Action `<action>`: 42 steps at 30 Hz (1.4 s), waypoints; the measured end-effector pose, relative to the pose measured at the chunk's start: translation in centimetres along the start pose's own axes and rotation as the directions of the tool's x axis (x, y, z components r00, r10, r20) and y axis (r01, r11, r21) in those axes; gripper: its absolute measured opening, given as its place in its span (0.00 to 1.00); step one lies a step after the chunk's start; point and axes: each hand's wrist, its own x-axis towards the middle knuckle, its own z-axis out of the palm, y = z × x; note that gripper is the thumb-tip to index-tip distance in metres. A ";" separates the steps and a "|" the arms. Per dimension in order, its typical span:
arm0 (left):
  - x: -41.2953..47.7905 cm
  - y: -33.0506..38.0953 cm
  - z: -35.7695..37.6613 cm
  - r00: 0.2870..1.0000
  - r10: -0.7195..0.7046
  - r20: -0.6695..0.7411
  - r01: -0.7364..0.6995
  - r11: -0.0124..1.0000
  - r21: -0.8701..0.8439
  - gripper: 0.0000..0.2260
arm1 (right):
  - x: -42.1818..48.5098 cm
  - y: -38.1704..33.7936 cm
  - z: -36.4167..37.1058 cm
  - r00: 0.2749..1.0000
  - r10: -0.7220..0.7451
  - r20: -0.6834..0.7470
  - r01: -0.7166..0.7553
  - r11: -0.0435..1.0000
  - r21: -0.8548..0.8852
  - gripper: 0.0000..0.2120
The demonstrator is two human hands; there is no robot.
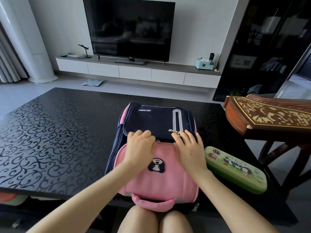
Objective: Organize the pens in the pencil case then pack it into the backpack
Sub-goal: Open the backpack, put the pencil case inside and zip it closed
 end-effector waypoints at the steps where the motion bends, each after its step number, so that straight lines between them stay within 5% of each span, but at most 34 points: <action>1: -0.3 -1.6 -0.4 1.000 -0.004 -0.015 0.004 1.000 -0.014 0.08 | 0.0 -0.1 -0.2 1.000 0.009 0.016 -0.009 1.000 -0.001 0.17; 4: -1.4 -7.5 -1.5 0.999 0.004 0.050 0.003 0.989 -0.148 0.13 | -0.3 -0.1 0.2 1.000 -0.006 -0.004 0.006 1.000 0.003 0.18; 8: -0.4 -13.2 -2.0 0.945 0.084 0.315 0.011 0.957 -0.289 0.12 | -0.4 0.0 0.7 0.998 -0.069 -0.012 0.070 0.997 0.034 0.17; 13: 4.0 -17.0 -1.2 0.933 0.127 0.337 -0.109 0.992 -0.071 0.07 | -0.5 0.2 1.7 0.996 -0.093 -0.010 0.093 0.996 0.016 0.16; 18: 8.4 -14.8 -0.2 0.895 -0.100 0.434 -0.029 0.959 0.280 0.08 | -0.2 0.2 1.9 0.996 -0.092 -0.017 0.092 0.996 0.002 0.17; 21: 7.5 -13.1 0.0 0.959 -0.054 0.278 0.071 0.996 -0.050 0.17 | 0.0 0.2 0.8 0.997 -0.022 -0.070 0.035 0.979 0.199 0.18; 24: 5.0 -10.6 -0.8 0.950 0.109 0.292 0.013 0.922 -0.386 0.17 | -0.2 2.0 -1.2 0.949 0.284 -0.140 -0.197 0.875 0.442 0.17; 26: 3.7 -9.9 -0.6 0.913 0.146 0.382 0.007 0.928 -0.372 0.20 | -0.7 5.8 -1.4 0.881 0.474 -0.001 -0.453 0.843 0.288 0.16; 27: 3.4 -10.0 -0.7 0.903 0.121 0.412 0.044 0.928 -0.370 0.22 | -1.0 8.0 -0.8 0.822 0.539 0.184 -0.562 0.819 0.115 0.18; 29: 3.3 -9.8 -1.0 0.891 0.080 0.447 0.118 0.910 -0.398 0.27 | -2.0 12.2 0.1 0.612 0.589 0.528 -0.589 0.785 -0.192 0.24; 31: 3.3 -9.1 -1.2 0.881 0.070 0.468 0.117 0.927 -0.357 0.23 | -2.5 14.7 0.5 0.487 0.577 0.656 -0.591 0.771 -0.239 0.32; 37: 1.7 -6.3 -0.6 0.908 -0.038 0.417 0.139 0.967 -0.215 0.16 | -1.9 17.9 0.5 0.364 0.502 0.785 -0.615 0.762 -0.202 0.62; 42: 0.7 -2.8 -0.1 0.942 -0.149 0.302 0.159 0.987 -0.009 0.14 | -2.9 16.5 -1.3 0.451 0.607 0.654 -0.453 0.788 -0.418 0.58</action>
